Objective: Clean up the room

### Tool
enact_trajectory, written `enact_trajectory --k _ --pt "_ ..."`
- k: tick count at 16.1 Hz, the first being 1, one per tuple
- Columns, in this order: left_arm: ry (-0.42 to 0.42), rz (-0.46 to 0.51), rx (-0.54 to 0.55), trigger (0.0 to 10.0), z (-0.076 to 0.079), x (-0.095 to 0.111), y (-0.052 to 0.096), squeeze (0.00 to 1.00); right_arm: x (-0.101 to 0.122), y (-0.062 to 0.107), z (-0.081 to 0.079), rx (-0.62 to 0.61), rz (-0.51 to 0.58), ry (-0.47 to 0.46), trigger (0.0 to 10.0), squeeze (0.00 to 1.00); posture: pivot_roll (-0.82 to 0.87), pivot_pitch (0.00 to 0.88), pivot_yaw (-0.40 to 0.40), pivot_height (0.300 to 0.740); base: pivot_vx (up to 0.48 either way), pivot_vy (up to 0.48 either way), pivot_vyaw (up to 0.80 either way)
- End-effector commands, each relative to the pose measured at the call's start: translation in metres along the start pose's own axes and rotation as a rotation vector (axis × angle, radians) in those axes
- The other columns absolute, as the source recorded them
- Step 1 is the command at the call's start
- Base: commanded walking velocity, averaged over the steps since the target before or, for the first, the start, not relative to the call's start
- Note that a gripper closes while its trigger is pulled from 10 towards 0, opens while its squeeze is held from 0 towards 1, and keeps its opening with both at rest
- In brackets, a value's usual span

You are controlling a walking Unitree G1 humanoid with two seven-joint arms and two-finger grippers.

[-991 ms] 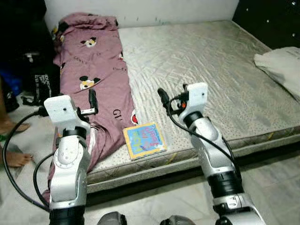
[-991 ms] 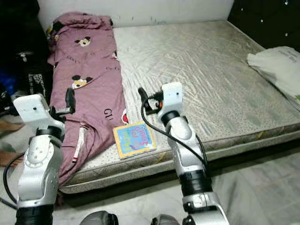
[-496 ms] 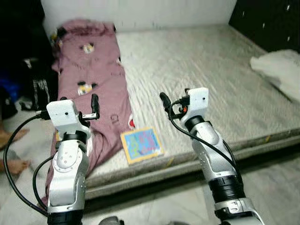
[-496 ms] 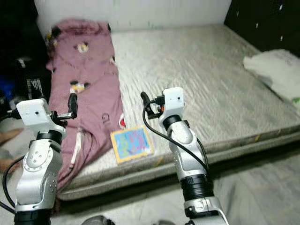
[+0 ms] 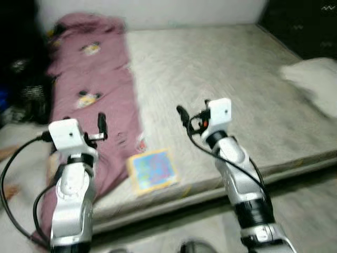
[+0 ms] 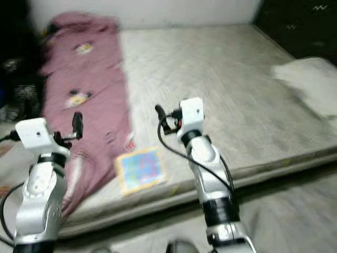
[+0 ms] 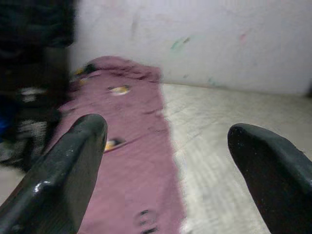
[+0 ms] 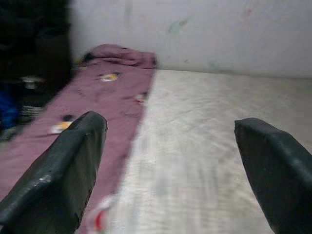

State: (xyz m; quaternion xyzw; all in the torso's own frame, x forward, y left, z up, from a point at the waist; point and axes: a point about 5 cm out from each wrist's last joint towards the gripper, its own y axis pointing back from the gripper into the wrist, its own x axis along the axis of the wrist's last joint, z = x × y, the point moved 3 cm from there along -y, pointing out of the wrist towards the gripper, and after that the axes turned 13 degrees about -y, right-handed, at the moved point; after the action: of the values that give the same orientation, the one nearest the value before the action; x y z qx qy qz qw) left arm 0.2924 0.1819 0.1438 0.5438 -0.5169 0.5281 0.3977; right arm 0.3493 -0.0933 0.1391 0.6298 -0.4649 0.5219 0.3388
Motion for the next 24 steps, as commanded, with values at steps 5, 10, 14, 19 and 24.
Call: enact_trajectory --k 5,10,14,19,24 --pt "0.007 -0.002 -0.022 10.0 0.008 0.000 0.001 0.00 0.003 0.003 0.009 -0.025 0.010 0.015 10.0 0.00 -0.07 0.019 -0.044 0.740 0.270 0.000 0.00" --pt "0.007 -0.002 -0.022 10.0 0.008 0.000 0.001 0.00 0.003 0.003 0.009 -0.025 0.010 0.015 10.0 0.00 -0.07 0.019 -0.044 0.740 0.270 0.000 0.00" --pt "0.007 -0.002 -0.022 10.0 0.008 0.000 0.001 0.00 0.003 0.003 0.009 -0.025 0.010 0.015 10.0 0.00 -0.07 0.019 -0.044 0.740 0.270 0.000 0.00" --pt "-0.115 -0.082 -0.048 10.0 -0.003 -0.021 0.024 0.00 -0.011 0.021 0.022 -0.115 -0.070 0.017 10.0 0.00 -0.05 0.120 -0.052 0.740 0.054 0.000 -0.64" --pt "-0.108 -0.084 -0.057 10.0 -0.002 -0.022 0.025 0.00 -0.011 0.022 0.016 -0.104 -0.074 0.006 10.0 0.00 -0.05 0.115 -0.047 0.740 0.000 0.000 -0.16"
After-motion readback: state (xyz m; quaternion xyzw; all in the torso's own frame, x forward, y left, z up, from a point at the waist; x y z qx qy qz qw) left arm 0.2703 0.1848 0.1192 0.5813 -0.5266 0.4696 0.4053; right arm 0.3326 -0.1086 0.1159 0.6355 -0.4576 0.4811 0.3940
